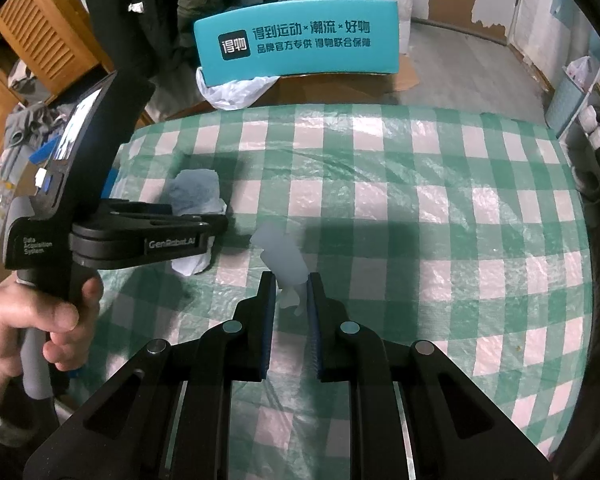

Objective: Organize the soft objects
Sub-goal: 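Carry the white bundle and small white item with both tools over the box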

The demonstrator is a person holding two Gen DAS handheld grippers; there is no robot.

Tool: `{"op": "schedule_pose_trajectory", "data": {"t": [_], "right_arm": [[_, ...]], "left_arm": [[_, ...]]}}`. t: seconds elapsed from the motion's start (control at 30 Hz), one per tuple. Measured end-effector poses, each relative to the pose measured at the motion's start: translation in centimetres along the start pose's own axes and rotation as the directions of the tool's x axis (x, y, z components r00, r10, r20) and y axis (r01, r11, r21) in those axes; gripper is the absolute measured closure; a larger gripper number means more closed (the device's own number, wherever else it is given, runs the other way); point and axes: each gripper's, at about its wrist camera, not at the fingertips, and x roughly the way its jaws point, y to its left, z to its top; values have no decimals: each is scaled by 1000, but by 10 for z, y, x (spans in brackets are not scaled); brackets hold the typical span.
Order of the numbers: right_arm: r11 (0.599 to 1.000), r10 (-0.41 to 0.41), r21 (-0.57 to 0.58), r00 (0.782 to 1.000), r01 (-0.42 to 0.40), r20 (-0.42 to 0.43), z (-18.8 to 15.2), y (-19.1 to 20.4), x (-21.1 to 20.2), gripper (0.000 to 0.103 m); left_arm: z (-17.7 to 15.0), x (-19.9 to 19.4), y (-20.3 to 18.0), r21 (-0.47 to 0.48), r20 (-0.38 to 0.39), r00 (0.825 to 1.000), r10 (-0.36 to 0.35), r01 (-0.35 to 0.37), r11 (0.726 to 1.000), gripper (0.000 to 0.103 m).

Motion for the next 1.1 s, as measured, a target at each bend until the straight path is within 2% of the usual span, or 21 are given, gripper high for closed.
{"op": "schedule_pose_trajectory", "data": {"t": [0.37, 0.6, 1.1], "right_arm": [[1000, -3, -18, 1000, 3, 25, 1, 8, -12, 89], [999, 3, -40, 999, -1, 48, 1, 21, -27, 89], [995, 27, -102, 996, -18, 91, -3, 56, -59, 89]], "left_arm": [[-22, -34, -3, 82, 59, 994, 87, -92, 992, 64], [-40, -66, 8, 86, 105, 988, 115, -125, 988, 64], [-80, -141, 24, 102, 226, 959, 172, -199, 975, 64]]}}
